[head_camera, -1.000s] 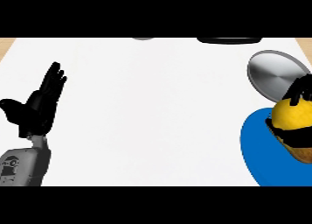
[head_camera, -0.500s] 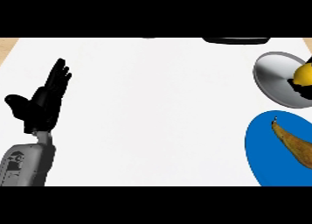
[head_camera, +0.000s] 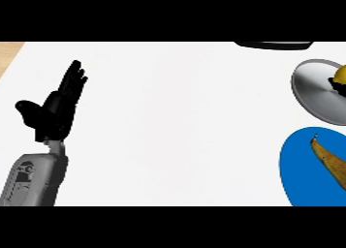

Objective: Pick the lemon from the plate and place it in the pan

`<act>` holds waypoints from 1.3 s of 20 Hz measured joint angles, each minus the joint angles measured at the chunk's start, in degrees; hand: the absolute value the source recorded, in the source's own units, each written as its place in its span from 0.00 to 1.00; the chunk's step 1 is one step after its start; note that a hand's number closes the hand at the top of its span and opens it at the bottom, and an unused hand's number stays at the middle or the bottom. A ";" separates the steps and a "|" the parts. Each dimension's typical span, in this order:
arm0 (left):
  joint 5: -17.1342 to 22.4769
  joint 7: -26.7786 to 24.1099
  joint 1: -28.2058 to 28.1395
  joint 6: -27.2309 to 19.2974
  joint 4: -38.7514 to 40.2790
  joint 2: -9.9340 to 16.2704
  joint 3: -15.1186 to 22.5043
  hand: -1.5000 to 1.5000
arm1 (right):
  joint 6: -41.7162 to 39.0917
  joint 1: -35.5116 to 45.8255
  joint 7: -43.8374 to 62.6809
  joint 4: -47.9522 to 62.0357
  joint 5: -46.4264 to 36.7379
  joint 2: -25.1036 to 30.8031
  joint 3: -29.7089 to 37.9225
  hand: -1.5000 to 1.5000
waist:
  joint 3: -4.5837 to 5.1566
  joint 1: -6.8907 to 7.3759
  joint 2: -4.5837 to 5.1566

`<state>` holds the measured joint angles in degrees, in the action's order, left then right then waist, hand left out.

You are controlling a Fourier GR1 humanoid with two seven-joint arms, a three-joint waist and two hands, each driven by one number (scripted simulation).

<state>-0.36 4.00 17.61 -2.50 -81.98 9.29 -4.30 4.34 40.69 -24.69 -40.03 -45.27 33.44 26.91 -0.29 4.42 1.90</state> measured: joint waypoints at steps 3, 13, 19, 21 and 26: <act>0.14 0.30 -0.19 0.33 -0.90 -0.08 0.34 0.50 | 3.10 1.85 -2.93 6.64 -0.51 0.83 0.85 1.00 | -0.05 0.56 0.08; -0.62 0.10 0.60 -0.34 -0.45 -1.26 1.34 0.50 | -9.23 6.24 -5.01 22.89 1.11 2.47 2.18 0.00 | -0.20 1.39 0.68; -0.02 0.32 0.33 0.10 -0.67 -0.51 0.48 0.50 | -10.49 6.61 -10.94 26.26 4.08 3.19 5.31 0.00 | -0.22 0.74 0.39; 0.02 -0.02 0.13 0.13 -0.54 -0.34 0.22 0.50 | -11.41 6.77 -13.02 26.94 6.21 3.85 7.46 0.00 | -0.24 0.47 0.37; 0.11 0.42 -0.36 -0.18 -0.81 -0.25 -0.20 0.50 | -17.58 6.76 -15.90 29.30 11.86 7.09 12.92 0.00 | -0.18 -0.64 -0.09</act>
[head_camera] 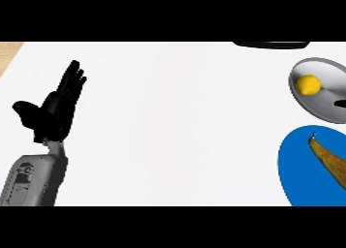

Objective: Pick the lemon from the plate and place it in the pan

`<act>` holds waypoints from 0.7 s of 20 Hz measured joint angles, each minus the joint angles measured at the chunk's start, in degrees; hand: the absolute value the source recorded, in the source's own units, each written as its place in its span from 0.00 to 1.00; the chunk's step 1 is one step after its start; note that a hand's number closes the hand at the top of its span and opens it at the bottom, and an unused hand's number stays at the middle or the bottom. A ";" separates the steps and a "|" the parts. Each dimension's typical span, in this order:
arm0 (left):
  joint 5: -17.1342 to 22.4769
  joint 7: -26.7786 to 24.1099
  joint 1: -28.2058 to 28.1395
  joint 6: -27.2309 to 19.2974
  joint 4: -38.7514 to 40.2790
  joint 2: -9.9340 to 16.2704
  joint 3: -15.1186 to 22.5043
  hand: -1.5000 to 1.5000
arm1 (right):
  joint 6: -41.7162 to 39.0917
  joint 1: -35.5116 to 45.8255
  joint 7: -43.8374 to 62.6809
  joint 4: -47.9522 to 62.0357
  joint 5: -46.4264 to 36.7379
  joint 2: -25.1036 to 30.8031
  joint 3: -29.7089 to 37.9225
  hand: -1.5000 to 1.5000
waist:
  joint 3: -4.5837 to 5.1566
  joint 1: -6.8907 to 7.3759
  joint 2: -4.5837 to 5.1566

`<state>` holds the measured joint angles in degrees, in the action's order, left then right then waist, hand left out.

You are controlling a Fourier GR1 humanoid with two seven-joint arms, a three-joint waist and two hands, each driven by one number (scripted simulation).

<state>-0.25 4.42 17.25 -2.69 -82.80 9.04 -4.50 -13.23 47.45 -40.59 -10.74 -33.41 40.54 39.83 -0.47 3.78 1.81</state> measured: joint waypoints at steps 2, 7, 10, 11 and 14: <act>0.27 0.28 -0.38 0.09 -0.21 0.36 -0.47 0.50 | -4.90 -1.27 -1.55 1.15 1.28 1.78 1.01 0.00 | 0.04 -0.51 -0.23; 0.27 0.60 -1.54 -0.07 -1.04 1.01 -1.15 0.50 | -13.84 -4.93 -2.26 1.93 3.79 7.38 2.45 0.00 | 0.10 -1.90 -0.80; 0.07 0.97 -1.46 -0.73 -0.94 0.76 -1.32 0.50 | -16.99 -7.29 -1.86 1.53 4.98 10.49 2.82 0.00 | 0.10 -2.64 -0.99; 0.20 1.10 -2.07 -0.48 -1.27 1.02 -1.45 0.50 | -17.60 -8.15 -1.91 1.25 5.45 11.19 2.96 0.00 | 0.11 -2.77 -1.11; 0.20 0.34 -3.31 -0.43 -1.53 1.14 -1.72 0.50 | -19.08 -11.15 -2.45 0.19 6.44 12.81 2.87 0.00 | 0.15 -3.35 -1.37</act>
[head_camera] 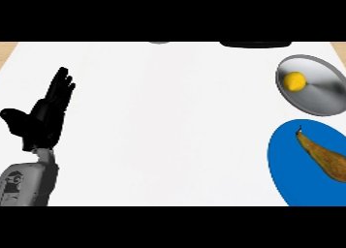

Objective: Pick the lemon from the plate and place it in the pan

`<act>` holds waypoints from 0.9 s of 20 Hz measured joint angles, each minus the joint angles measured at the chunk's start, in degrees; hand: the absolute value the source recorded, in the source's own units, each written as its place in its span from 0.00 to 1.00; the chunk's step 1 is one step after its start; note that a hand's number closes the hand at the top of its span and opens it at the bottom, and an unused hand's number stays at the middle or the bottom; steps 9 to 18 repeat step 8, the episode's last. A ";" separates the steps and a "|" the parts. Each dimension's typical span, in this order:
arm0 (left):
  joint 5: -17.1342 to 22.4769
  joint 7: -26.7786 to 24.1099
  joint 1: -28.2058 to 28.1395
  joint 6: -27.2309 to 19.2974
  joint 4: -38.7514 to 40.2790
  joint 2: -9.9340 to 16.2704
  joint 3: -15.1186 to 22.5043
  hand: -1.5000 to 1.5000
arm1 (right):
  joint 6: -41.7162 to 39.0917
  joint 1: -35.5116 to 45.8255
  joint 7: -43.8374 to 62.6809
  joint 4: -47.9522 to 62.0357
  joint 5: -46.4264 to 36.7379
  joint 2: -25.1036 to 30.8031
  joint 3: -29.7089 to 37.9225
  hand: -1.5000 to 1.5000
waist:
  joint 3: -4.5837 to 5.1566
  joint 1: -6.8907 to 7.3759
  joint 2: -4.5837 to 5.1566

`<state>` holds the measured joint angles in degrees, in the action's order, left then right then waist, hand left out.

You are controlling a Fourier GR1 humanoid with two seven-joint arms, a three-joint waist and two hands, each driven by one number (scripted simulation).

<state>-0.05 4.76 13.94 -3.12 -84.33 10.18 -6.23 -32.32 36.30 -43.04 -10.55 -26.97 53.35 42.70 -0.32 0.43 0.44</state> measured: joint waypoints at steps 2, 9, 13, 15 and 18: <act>-0.11 -0.27 -0.38 0.04 0.42 0.07 -0.11 0.50 | -0.63 -1.33 0.01 -0.83 0.75 0.96 -0.06 0.00 | 0.02 -0.27 -0.07; 0.15 0.19 -0.37 0.18 -0.16 0.58 -0.62 0.50 | -1.88 -4.96 0.36 -3.34 1.94 2.75 -1.59 0.00 | 0.02 -0.39 -0.20; 0.15 0.19 -0.37 0.18 -0.16 0.58 -0.62 0.50 | -1.88 -4.96 0.36 -3.34 1.94 2.75 -1.59 0.00 | 0.02 -0.39 -0.20; 0.15 0.19 -0.37 0.18 -0.16 0.58 -0.62 0.50 | -1.88 -4.96 0.36 -3.34 1.94 2.75 -1.59 0.00 | 0.02 -0.39 -0.20; 0.15 0.19 -0.37 0.18 -0.16 0.58 -0.62 0.50 | -1.88 -4.96 0.36 -3.34 1.94 2.75 -1.59 0.00 | 0.02 -0.39 -0.20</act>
